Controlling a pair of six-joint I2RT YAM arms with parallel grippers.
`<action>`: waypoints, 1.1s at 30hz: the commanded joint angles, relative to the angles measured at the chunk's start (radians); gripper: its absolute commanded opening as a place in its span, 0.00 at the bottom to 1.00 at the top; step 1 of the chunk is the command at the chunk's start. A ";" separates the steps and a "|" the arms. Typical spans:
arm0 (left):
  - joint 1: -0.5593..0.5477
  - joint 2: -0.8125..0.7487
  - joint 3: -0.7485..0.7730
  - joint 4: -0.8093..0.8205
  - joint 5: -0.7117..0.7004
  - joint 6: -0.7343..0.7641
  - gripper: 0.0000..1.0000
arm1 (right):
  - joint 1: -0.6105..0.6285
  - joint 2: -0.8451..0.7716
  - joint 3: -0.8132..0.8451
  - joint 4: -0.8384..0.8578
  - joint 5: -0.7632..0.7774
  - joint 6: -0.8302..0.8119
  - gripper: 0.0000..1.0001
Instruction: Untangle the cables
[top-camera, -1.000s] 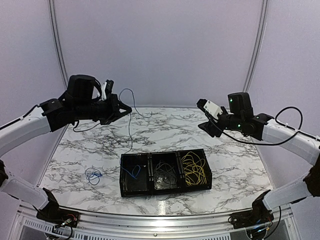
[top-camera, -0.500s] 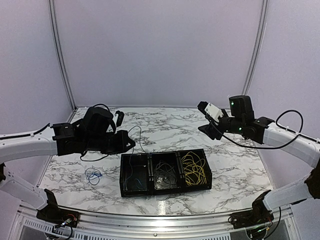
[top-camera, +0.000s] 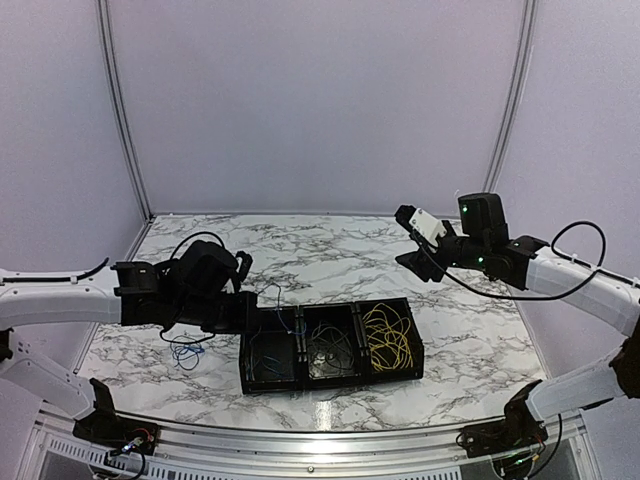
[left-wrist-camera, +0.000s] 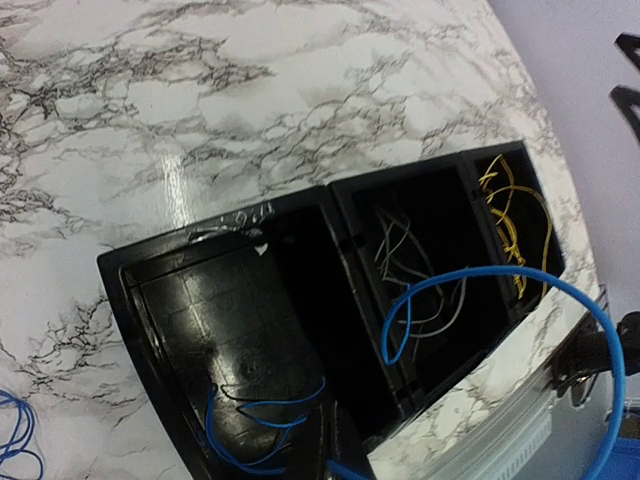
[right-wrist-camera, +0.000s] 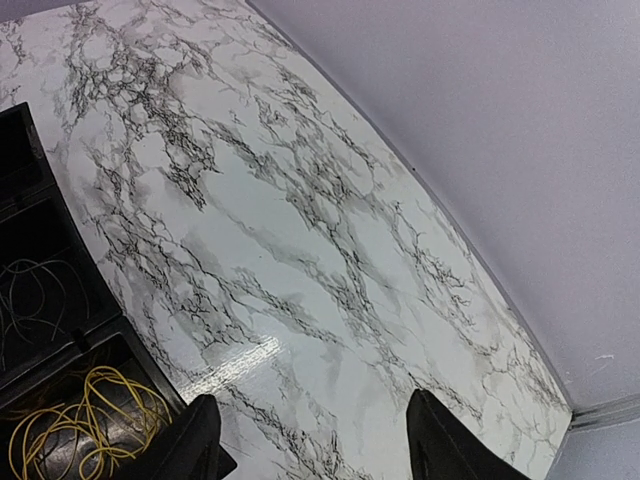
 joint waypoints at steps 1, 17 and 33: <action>-0.029 0.044 0.066 -0.109 -0.043 0.019 0.00 | -0.004 -0.017 -0.002 0.023 -0.007 -0.006 0.64; -0.030 0.077 0.089 -0.264 -0.088 -0.008 0.00 | -0.004 -0.028 -0.025 0.022 -0.022 -0.012 0.64; -0.043 0.358 0.241 -0.262 0.027 0.057 0.00 | -0.004 -0.068 -0.067 0.024 -0.025 -0.021 0.65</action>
